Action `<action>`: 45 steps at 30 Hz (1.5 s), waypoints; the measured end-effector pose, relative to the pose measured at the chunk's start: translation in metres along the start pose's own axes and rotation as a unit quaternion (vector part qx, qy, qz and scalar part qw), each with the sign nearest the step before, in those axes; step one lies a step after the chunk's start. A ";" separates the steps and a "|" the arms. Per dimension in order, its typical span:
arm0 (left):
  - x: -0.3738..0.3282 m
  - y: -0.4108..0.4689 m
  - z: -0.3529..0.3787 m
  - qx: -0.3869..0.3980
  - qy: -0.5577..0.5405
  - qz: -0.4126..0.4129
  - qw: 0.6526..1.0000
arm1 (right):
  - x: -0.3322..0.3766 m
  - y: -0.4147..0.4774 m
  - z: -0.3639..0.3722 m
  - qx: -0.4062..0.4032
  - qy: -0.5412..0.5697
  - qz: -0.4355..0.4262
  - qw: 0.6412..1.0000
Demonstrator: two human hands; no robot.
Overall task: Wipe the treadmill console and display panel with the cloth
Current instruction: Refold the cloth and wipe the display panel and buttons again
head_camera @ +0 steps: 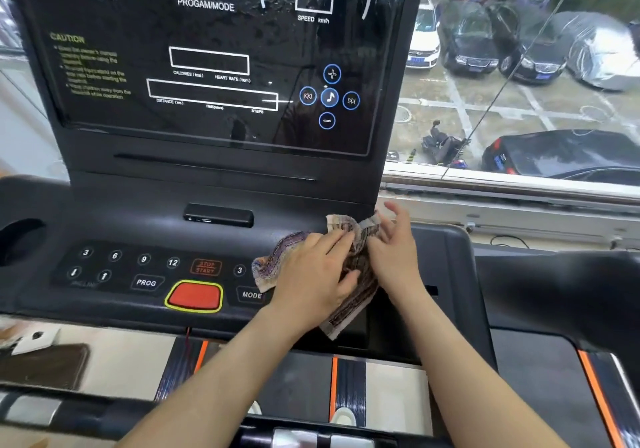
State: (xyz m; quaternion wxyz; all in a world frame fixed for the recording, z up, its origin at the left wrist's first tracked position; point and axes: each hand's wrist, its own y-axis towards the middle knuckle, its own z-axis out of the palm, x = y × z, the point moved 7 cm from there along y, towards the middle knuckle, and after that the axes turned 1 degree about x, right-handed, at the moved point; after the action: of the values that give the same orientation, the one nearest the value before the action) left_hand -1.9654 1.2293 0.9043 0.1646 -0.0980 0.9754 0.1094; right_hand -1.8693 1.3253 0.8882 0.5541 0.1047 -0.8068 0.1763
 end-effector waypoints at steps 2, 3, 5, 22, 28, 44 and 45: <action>-0.002 -0.005 0.004 0.013 -0.012 0.002 1.000 | 0.001 -0.022 0.000 -0.007 -0.110 -0.045 0.993; -0.003 -0.009 0.005 0.018 -0.015 0.004 1.000 | -0.001 -0.035 -0.001 -0.012 -0.144 -0.063 0.988; -0.008 -0.016 0.004 0.023 -0.019 0.017 0.999 | -0.010 -0.062 -0.005 -0.014 -0.169 -0.085 0.982; 0.011 -0.088 -0.002 0.036 -0.038 0.059 0.997 | -0.014 -0.128 0.015 0.009 -0.311 -0.305 0.900; 0.093 -0.122 -0.041 -0.011 -0.035 0.017 0.999 | 0.010 -0.128 0.116 0.050 -0.297 -0.347 0.888; 0.314 -0.209 -0.124 -0.128 -0.053 -0.216 0.966 | 0.087 -0.159 0.366 0.158 -0.378 -0.426 0.807; 0.319 -0.209 -0.126 -0.130 -0.055 -0.227 0.964 | 0.087 -0.159 0.373 0.169 -0.375 -0.423 0.807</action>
State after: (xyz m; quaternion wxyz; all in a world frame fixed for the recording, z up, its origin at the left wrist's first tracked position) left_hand -2.2511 0.9486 0.8734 0.2241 -0.3314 0.8943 0.2003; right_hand -2.1628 1.0332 0.8756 0.2015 0.5851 -0.7855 0.0049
